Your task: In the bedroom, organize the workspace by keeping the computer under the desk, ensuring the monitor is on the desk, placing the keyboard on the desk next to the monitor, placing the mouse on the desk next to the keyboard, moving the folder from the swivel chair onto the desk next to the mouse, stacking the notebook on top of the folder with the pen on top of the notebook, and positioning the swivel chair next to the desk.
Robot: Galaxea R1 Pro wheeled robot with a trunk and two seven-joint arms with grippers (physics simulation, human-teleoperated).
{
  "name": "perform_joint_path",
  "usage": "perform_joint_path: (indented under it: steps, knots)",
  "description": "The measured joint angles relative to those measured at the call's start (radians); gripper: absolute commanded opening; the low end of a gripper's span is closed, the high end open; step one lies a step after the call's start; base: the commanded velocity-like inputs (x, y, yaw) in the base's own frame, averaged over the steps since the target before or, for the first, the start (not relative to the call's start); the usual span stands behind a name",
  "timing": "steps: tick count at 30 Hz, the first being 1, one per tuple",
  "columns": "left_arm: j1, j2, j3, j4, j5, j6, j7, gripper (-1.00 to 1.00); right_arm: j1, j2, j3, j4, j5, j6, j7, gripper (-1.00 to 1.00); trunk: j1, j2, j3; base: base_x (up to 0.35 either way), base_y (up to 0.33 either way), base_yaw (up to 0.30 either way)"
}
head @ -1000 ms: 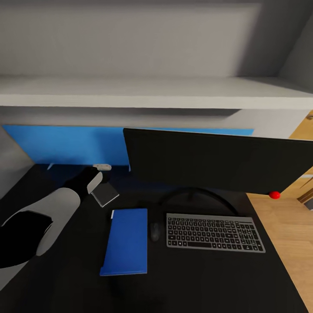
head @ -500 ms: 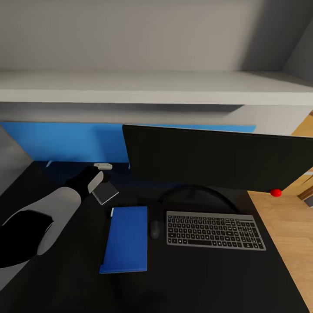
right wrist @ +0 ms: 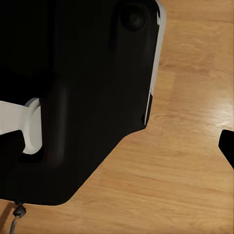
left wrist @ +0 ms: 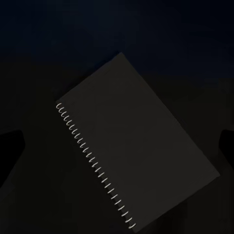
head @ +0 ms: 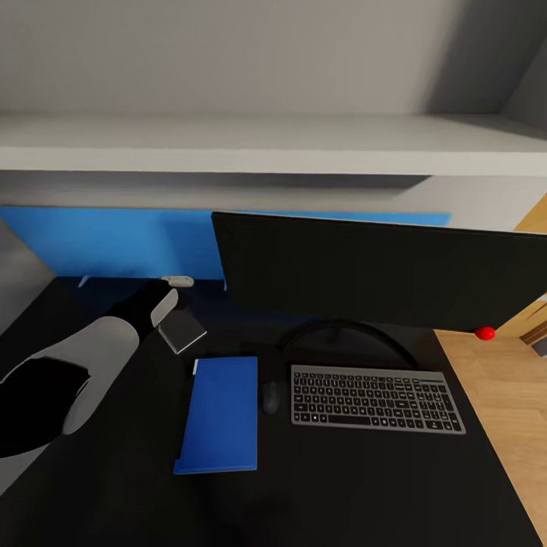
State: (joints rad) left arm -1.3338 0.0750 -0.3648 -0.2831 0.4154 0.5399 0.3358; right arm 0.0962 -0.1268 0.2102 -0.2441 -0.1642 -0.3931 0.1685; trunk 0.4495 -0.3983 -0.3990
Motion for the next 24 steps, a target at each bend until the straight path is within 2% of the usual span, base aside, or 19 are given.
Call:
perform_joint_path:
  steps: [8,24]
  knots:
    - [-0.030,0.001,0.001,0.000,0.004,0.032,-0.002,1.00,0.000,0.000,0.000,0.000,0.000,0.000,-0.001,1.00,0.000,0.000,-0.013,0.000,0.000,0.000]
    - [-0.029,0.000,0.002,0.000,0.003,0.036,-0.003,1.00,0.000,-0.003,-0.006,0.001,0.000,0.000,-0.001,1.00,0.000,0.000,-0.026,0.000,0.000,0.000]
